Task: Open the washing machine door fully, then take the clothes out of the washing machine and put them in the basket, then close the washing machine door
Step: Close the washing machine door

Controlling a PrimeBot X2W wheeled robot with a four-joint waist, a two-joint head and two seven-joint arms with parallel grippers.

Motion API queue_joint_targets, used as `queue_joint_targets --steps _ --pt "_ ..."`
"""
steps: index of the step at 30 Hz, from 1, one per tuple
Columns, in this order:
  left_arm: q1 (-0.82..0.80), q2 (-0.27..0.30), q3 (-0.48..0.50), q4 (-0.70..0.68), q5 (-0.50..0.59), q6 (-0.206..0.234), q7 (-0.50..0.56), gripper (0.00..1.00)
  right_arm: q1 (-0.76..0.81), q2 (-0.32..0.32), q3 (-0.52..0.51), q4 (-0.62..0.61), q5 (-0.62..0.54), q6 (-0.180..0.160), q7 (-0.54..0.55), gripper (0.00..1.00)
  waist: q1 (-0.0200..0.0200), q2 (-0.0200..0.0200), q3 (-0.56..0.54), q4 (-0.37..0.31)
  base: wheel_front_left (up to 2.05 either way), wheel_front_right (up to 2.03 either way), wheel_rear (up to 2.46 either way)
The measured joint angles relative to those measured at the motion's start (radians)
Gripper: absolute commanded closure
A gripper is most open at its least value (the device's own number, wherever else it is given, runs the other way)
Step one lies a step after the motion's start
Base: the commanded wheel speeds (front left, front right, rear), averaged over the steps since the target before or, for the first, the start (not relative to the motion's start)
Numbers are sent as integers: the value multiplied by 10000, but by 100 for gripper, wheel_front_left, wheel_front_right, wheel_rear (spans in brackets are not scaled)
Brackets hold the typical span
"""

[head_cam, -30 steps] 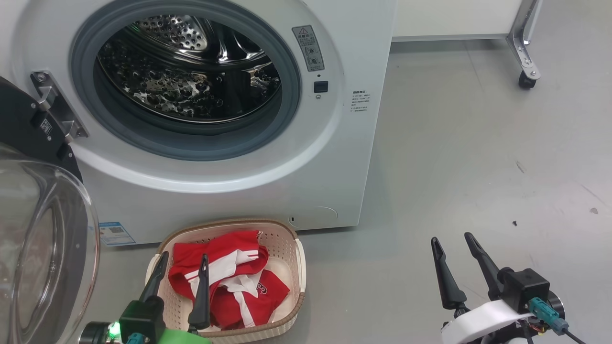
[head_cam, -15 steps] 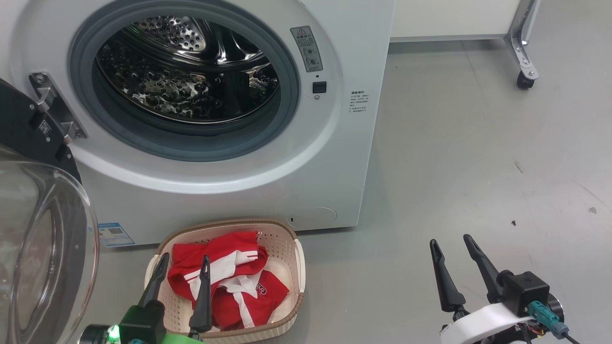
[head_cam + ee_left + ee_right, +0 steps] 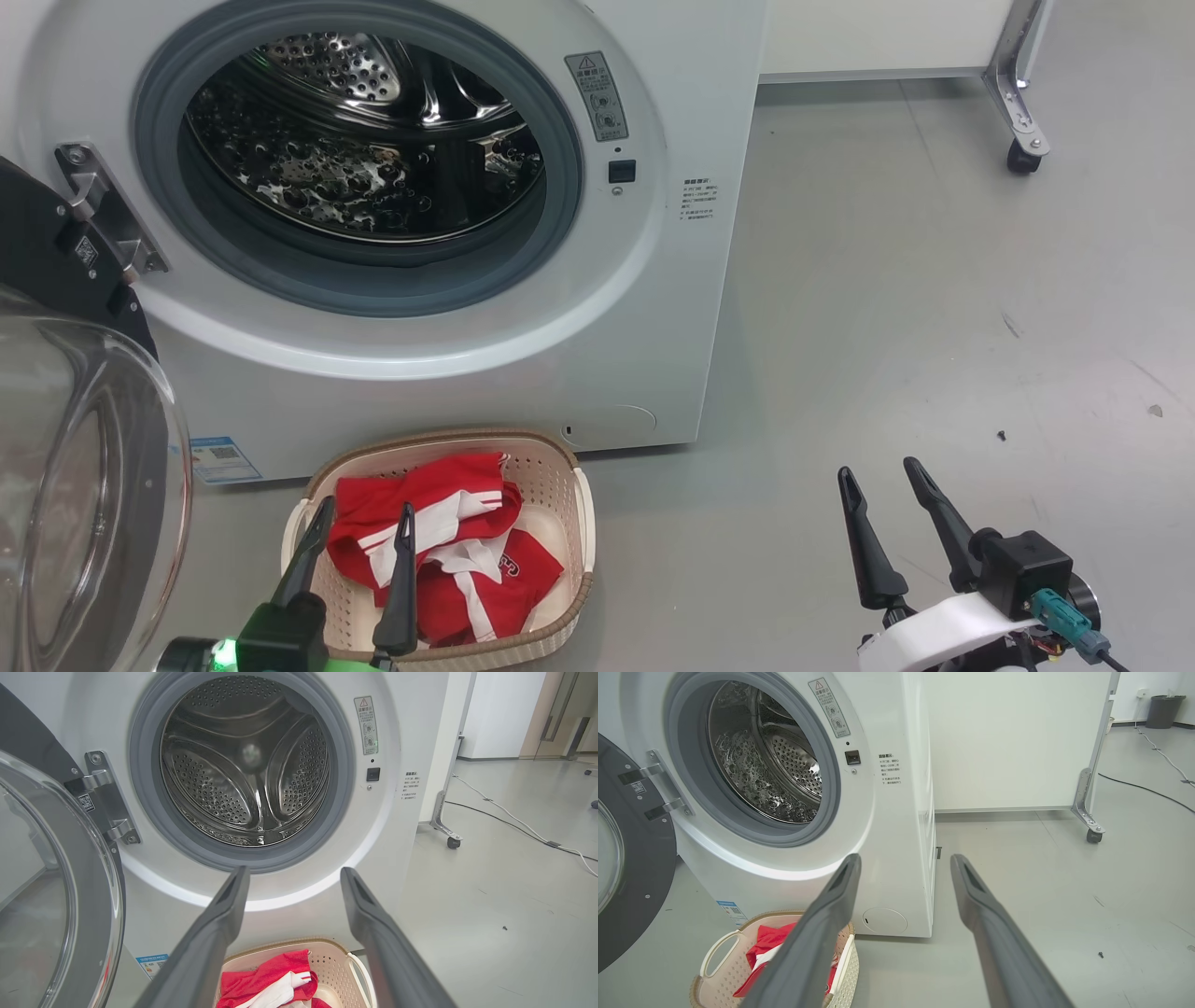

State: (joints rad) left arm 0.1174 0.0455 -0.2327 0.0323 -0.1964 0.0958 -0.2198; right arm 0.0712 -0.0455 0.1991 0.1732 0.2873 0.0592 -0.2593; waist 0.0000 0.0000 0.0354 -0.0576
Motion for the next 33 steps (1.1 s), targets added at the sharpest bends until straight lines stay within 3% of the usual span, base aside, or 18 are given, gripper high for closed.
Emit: queue_joint_targets --steps 14,33 --pt "69 17 -161 -226 48 46 138 0 8 4 23 -15 -61 0 0 0 0 0 -151 -17 -42 42 0" --pt "119 52 -276 -744 92 46 341 0 33 6 -4 -167 -73 -2 0 0 0 0 130 78 -93 93 0"
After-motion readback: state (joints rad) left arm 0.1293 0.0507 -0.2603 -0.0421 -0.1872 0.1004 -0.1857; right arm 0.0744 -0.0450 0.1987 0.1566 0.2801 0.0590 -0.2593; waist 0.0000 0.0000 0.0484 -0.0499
